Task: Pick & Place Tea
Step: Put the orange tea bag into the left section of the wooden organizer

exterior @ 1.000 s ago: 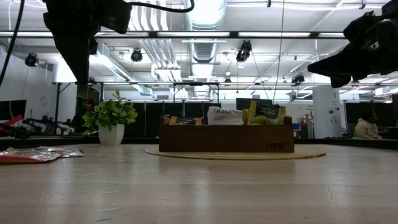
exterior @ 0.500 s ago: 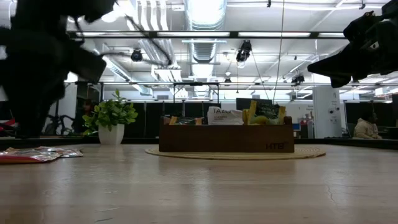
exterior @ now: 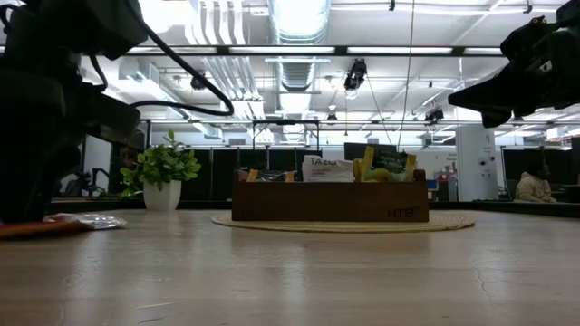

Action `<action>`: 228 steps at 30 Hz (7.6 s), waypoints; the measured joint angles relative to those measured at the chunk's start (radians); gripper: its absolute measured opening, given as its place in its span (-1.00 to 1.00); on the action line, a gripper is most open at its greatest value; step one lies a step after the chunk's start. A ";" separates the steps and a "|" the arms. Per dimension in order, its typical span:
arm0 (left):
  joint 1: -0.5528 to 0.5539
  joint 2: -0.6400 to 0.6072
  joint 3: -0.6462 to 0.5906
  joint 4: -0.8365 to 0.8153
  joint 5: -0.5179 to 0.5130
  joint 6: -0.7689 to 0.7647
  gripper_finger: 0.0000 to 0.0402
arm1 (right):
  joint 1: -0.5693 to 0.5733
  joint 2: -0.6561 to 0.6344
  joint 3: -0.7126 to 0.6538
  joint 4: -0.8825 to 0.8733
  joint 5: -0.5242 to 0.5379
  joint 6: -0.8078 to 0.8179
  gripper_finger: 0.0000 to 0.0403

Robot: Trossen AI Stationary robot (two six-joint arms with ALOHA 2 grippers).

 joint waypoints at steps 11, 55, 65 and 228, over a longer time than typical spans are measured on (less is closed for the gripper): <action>0.000 -0.001 0.025 -0.033 -0.002 -0.009 -0.94 | 0.000 0.000 0.000 0.000 0.000 0.000 -0.96; -0.005 -0.004 -0.043 -0.117 -0.147 -0.040 0.47 | 0.000 0.000 0.000 0.000 0.000 0.000 -0.96; -0.005 -0.028 0.071 -0.318 -0.133 0.027 -0.91 | 0.000 0.000 0.000 0.000 0.000 0.000 -0.96; 0.463 0.402 0.844 -0.297 -0.525 0.652 0.78 | 0.000 0.000 0.000 0.000 0.000 0.000 -0.96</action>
